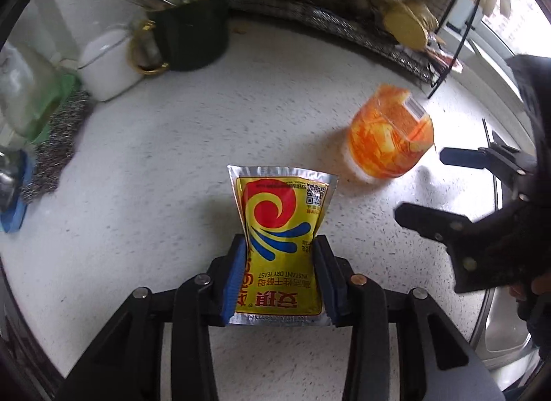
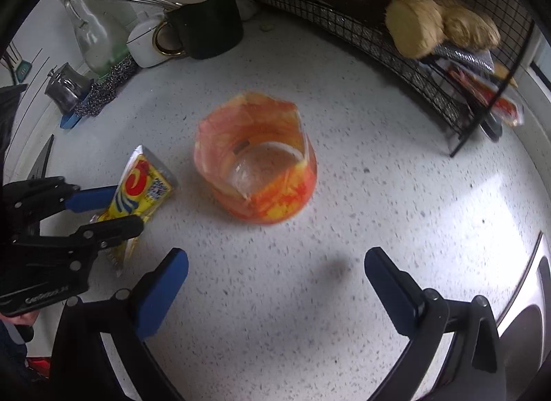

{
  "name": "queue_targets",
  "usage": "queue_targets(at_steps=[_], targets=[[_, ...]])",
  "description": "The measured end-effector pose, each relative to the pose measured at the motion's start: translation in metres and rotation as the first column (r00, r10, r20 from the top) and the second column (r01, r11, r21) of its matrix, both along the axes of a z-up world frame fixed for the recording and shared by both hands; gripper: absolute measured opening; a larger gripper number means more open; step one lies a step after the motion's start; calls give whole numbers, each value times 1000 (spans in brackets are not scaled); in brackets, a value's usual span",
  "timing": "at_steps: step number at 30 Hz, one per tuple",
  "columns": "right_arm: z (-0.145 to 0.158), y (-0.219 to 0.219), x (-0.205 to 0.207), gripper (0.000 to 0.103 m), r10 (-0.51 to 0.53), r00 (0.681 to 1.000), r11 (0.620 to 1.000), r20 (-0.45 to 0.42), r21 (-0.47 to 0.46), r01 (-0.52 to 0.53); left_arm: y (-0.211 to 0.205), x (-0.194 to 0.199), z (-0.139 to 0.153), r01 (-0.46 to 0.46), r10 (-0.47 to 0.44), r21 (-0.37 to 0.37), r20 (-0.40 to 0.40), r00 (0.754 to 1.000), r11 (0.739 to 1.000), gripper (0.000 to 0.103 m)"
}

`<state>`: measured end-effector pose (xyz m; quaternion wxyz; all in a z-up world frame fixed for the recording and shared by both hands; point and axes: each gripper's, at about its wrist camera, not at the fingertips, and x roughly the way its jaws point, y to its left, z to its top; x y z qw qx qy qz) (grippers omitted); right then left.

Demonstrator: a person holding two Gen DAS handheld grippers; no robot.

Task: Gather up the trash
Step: 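Grasp the orange plastic cup with the right gripper while the left gripper holds the packet, then carry the yeast packet and orange cup down toward the red bucket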

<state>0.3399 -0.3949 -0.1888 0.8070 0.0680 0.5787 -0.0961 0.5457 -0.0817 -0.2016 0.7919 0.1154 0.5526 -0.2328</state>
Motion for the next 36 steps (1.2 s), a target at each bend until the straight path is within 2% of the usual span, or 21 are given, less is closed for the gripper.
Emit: queue_targets(at_steps=[4, 7, 9, 12, 13, 17, 23, 30, 36], targets=[[-3, 4, 22, 102, 29, 999, 999, 24, -40, -28, 5, 0, 7, -15, 14, 29, 24, 1000, 999, 37], [-6, 6, 36, 102, 50, 998, 998, 26, -51, -48, 11, 3, 9, -27, 27, 24, 30, 999, 999, 37], [-8, 9, 41, 97, 69, 997, 996, 36, -58, -67, 12, 3, 9, -40, 39, 28, 27, 999, 999, 37], [-14, 14, 51, 75, 91, 996, 994, 25, -62, -89, 14, 3, 7, -53, 52, 29, 24, 998, 998, 37], [-17, 15, 53, 64, 92, 996, 994, 16, -64, -90, 17, 0, 7, -55, 54, 33, 26, 998, 998, 37], [-12, 22, 51, 63, 107, 994, 991, 38, -79, -104, 20, -7, 11, -60, 59, 26, 45, 997, 998, 37], [14, 35, 25, 63, 130, 990, 987, 63, -106, -123, 30, -22, 22, -87, 87, 1, 57, 995, 996, 37], [46, 61, -14, 63, 150, 985, 981, 79, -132, -139, 50, -61, 47, -100, 101, -18, 96, 990, 995, 37], [63, 104, -42, 63, 157, 982, 979, 106, -149, -140, 82, -111, 75, -116, 123, -61, 130, 984, 991, 37]])
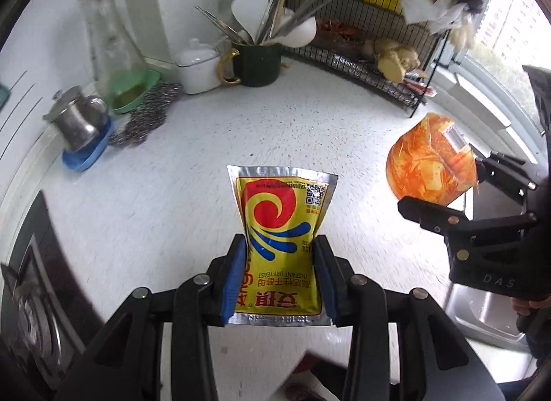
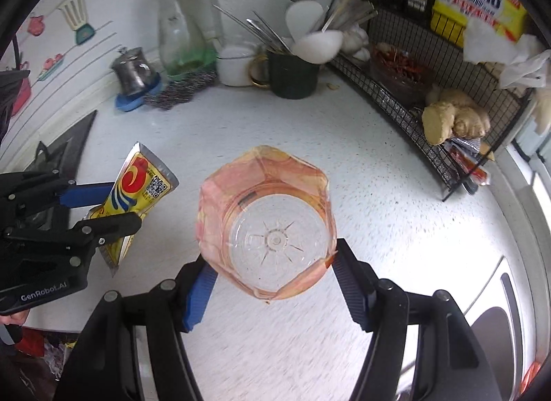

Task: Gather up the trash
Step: 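Carry the yeast packet and orange cup down toward the red bucket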

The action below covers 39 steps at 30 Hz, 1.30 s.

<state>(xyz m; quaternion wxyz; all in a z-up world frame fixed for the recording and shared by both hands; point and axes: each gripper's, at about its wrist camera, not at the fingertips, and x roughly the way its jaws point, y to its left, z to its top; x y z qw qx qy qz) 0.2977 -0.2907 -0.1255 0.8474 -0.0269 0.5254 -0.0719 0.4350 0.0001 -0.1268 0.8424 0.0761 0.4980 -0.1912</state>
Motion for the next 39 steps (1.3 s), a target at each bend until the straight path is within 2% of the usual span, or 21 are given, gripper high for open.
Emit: queue_targets(at_steps=[10, 19, 28, 39], targets=[[22, 83, -65, 63, 9, 999, 1000, 40, -9, -9, 60, -87, 27, 9, -9, -5, 58, 998, 1000, 38], [19, 144, -126, 63, 5, 999, 1000, 50, 12, -6, 101, -178, 31, 19, -19, -3, 70, 997, 1000, 38], [6, 184, -174, 63, 6, 1000, 999, 20, 32, -6, 122, -241, 12, -10, 10, -1, 16, 1000, 1000, 38], [-39, 190, -199, 63, 17, 995, 999, -96, 53, -12, 119, -267, -44, -41, 41, 9, -116, 992, 999, 38]])
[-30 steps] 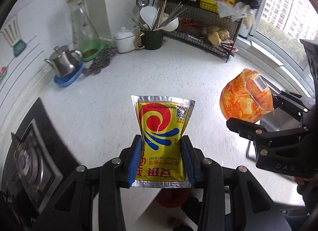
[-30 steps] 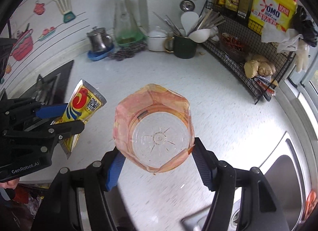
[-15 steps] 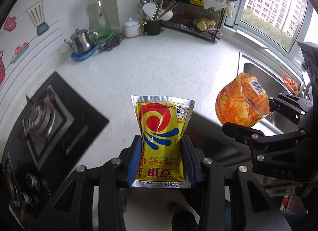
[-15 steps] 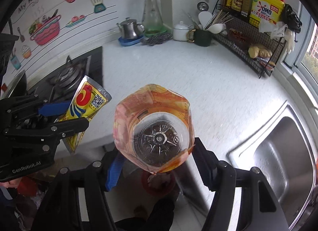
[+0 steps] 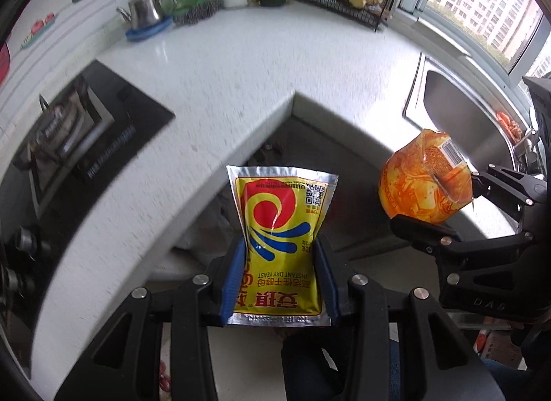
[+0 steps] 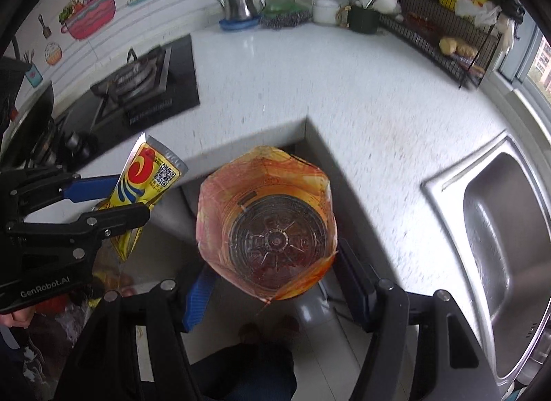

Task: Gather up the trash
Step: 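Carry the yeast packet and orange cup down toward the red bucket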

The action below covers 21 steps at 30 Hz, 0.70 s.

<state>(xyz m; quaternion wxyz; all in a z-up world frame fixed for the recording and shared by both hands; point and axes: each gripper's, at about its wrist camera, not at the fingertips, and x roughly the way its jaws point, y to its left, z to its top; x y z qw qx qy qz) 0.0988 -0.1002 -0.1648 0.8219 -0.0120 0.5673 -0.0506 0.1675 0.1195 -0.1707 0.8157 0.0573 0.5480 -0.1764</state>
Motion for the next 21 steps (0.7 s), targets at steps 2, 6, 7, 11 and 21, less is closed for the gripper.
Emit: queue_targets(at_steps=[2, 6, 7, 11, 21], targets=[[-13, -2, -1, 63, 5, 1000, 1000, -27, 9, -5, -3, -2, -14, 0, 0, 5, -27, 1000, 1000, 38], [-41, -8, -6, 63, -5, 998, 1000, -70, 10, 6, -12, -4, -52, 21, -21, 7, -88, 996, 1000, 38], [-50, -11, -7, 63, -10, 997, 1000, -74, 12, 11, -15, -3, -64, 29, -28, 6, -102, 994, 1000, 38], [-84, -16, -9, 63, -25, 992, 999, -121, 16, 27, -26, -1, -110, 65, -60, 29, -144, 988, 997, 38], [-173, -38, -3, 63, -35, 982, 999, -188, 13, 38, -39, 26, -216, 88, -81, 23, -218, 973, 996, 38]])
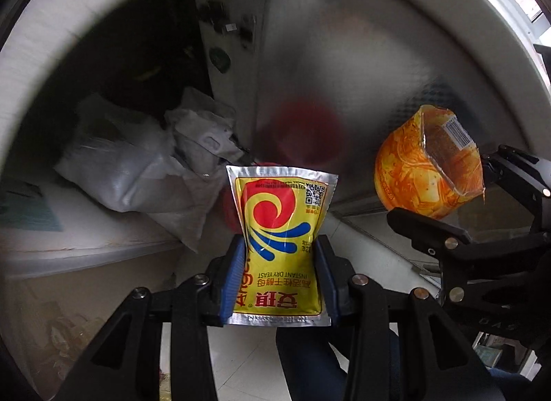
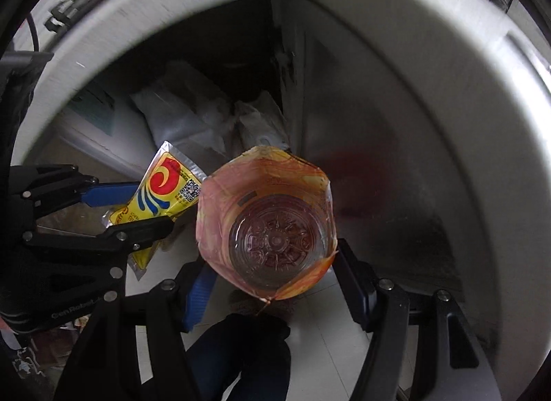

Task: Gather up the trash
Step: 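Carry the yeast packet and orange cup down toward the red bucket, then open the left gripper over the bucket while the right gripper releases the cup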

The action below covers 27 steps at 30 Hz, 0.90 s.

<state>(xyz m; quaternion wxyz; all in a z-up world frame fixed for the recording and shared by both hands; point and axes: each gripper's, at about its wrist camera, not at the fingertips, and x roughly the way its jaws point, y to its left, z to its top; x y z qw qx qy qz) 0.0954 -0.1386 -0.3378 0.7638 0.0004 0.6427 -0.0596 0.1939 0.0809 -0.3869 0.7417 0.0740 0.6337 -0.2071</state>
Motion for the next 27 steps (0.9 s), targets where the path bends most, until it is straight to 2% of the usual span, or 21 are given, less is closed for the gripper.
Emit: queue_targets(at_steps=[5, 12, 15, 17, 19, 27], targets=[[-51, -13, 5, 63, -32, 999, 999, -27, -11, 32, -14, 12, -53, 24, -24, -3, -33, 999, 1000, 38], [-97, -32, 9, 63, -63, 997, 998, -50, -17, 63, -30, 23, -97, 60, -61, -14, -68, 996, 998, 40], [-104, -40, 10, 63, -73, 996, 997, -57, -18, 72, -33, 31, -108, 59, -61, -25, -82, 995, 998, 50], [-108, -44, 7, 63, -79, 995, 997, -61, -16, 78, -35, 35, -113, 68, -70, -25, -84, 994, 997, 68], [-112, -48, 5, 63, -82, 994, 997, -76, -19, 81, -36, 37, -113, 77, -78, -13, -64, 995, 997, 77], [-122, -50, 2, 63, -74, 991, 997, -108, -7, 74, -32, 36, -116, 79, -77, 29, -59, 995, 996, 78]])
